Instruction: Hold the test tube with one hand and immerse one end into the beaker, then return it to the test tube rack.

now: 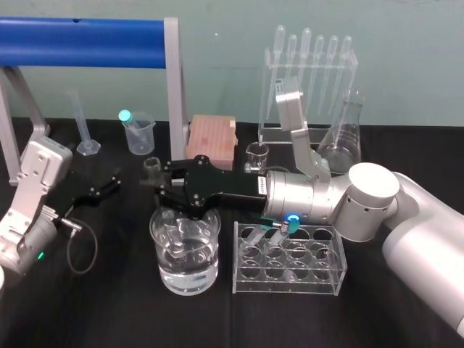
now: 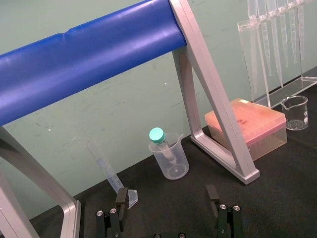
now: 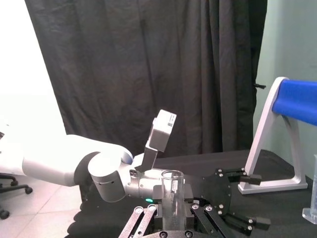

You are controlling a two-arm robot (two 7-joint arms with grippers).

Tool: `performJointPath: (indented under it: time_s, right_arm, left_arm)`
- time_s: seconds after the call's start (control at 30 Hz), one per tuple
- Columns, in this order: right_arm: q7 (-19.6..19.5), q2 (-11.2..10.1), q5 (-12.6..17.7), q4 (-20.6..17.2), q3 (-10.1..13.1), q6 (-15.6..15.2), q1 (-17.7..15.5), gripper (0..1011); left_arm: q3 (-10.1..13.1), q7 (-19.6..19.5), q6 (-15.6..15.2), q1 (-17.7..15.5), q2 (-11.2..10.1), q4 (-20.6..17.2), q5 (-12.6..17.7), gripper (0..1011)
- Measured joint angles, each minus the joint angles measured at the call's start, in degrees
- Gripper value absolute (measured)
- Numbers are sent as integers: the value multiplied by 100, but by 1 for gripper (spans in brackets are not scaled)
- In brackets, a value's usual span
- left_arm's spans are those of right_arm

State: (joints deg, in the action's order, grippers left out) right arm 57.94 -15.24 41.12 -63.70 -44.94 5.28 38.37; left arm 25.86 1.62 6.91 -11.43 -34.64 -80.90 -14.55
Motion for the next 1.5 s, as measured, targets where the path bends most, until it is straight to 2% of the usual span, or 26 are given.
performJointPath:
  time_s: [0.27, 1.5]
  right_arm:
    - [-22, 55, -37, 85, 3, -30, -33, 227]
    - [-33, 51, -39, 69, 21, -24, -42, 226]
  left_arm:
    - [0, 0, 0, 0, 0, 0, 0, 1000]
    - [0, 0, 0, 0, 0, 0, 0, 1000]
